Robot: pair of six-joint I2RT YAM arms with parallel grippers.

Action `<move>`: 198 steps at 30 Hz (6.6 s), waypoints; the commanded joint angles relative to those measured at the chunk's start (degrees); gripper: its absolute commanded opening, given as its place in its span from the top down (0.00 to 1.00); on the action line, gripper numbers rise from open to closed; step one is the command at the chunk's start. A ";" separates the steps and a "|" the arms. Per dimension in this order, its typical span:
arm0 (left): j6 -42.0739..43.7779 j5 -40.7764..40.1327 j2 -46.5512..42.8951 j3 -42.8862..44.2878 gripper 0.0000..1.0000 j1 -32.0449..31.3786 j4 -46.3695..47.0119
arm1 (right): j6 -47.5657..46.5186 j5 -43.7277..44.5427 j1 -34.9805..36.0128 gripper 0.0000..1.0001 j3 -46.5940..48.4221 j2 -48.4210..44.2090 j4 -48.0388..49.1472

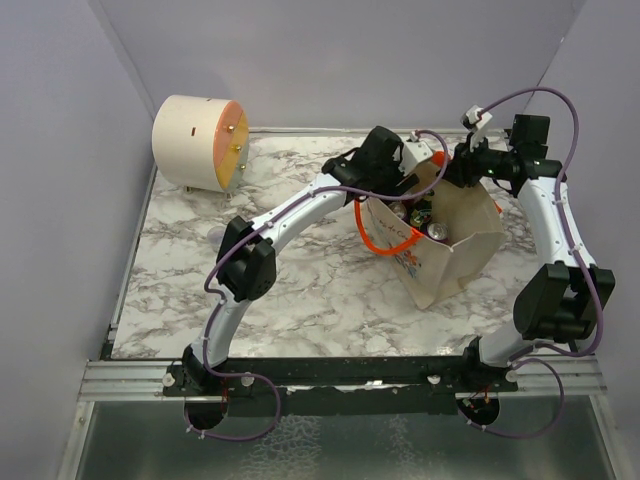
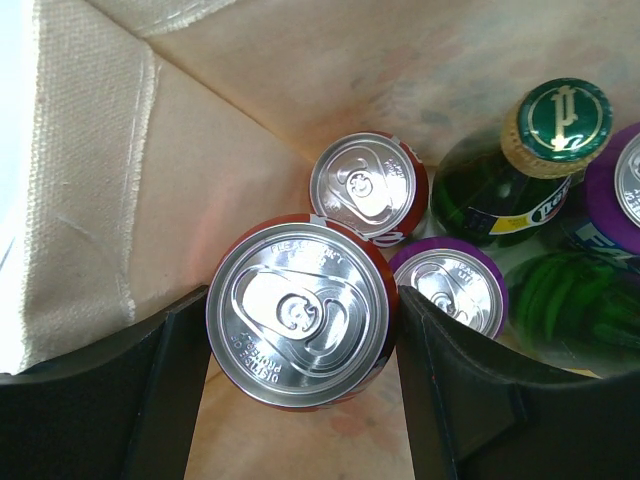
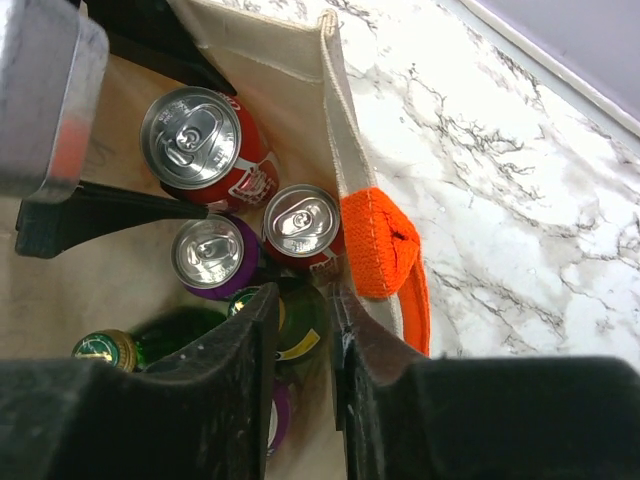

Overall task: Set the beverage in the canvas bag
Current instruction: Place the drink in the canvas bag.

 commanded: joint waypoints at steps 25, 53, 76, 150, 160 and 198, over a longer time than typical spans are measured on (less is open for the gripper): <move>-2.33 6.09 -0.39 -9.02 0.79 3.63 8.75 | 5.22 4.95 0.41 0.98 -0.42 -0.85 -0.20; 1.34 7.91 -6.01 -9.03 0.09 3.62 7.17 | 4.41 4.86 1.07 0.98 -2.81 -3.53 0.28; 1.56 7.84 -11.65 0.56 0.03 3.49 7.75 | 6.49 6.23 2.87 0.98 -5.08 -7.39 1.30; -15.71 24.36 -1.06 8.55 1.00 9.20 -2.51 | 8.89 15.00 21.41 0.81 -10.23 3.22 20.07; -17.00 24.06 -0.71 9.21 1.00 8.94 -1.95 | 9.33 20.54 22.02 0.87 -13.76 6.72 23.88; -16.86 21.79 -1.26 10.49 1.00 8.83 0.06 | 12.92 21.97 24.23 0.78 -8.95 0.57 17.01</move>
